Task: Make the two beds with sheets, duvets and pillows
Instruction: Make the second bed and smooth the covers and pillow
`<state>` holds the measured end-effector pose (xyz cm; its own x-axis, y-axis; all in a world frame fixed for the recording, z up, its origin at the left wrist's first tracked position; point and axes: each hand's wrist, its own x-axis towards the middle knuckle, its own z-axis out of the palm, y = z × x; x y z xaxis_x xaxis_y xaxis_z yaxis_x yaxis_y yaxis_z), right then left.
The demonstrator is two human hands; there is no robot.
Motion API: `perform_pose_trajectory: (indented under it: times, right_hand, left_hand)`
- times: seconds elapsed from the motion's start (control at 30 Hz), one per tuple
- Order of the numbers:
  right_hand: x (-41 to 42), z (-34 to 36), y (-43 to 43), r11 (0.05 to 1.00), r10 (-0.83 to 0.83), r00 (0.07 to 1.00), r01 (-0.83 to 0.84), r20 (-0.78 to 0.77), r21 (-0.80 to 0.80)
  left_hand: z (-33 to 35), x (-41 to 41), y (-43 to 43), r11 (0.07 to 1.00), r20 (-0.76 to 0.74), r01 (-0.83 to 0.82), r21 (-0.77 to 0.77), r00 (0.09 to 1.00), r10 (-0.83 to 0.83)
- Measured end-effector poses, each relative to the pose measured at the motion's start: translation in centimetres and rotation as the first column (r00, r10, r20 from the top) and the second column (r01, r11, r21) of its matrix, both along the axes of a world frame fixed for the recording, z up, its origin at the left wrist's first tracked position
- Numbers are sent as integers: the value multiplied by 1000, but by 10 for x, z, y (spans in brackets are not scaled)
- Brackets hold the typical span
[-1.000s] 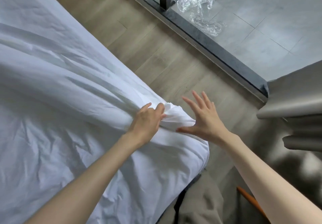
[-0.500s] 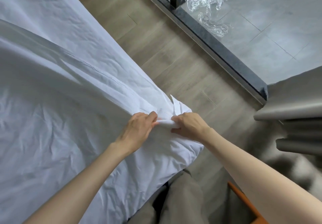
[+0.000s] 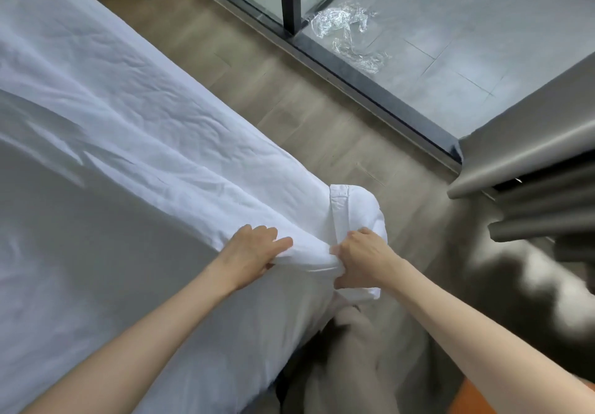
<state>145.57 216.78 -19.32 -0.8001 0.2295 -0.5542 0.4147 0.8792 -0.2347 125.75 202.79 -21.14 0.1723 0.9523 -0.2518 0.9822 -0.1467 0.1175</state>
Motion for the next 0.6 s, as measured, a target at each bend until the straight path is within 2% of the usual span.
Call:
perform_pose_trajectory:
  times: [0.17, 0.33, 0.6]
  right_hand:
    - [17, 11, -81, 988, -136, 991, 135, 12, 74]
    - [28, 19, -174, 955, -292, 956, 290, 15, 57]
    - [45, 41, -288, 909, -412, 910, 414, -48, 38]
  left_hand:
    - [-7, 11, -85, 997, 51, -71, 18, 996, 70]
    - [11, 11, -158, 989, 93, -142, 46, 986, 137]
    - [35, 9, -237, 989, 9, -144, 30, 990, 143]
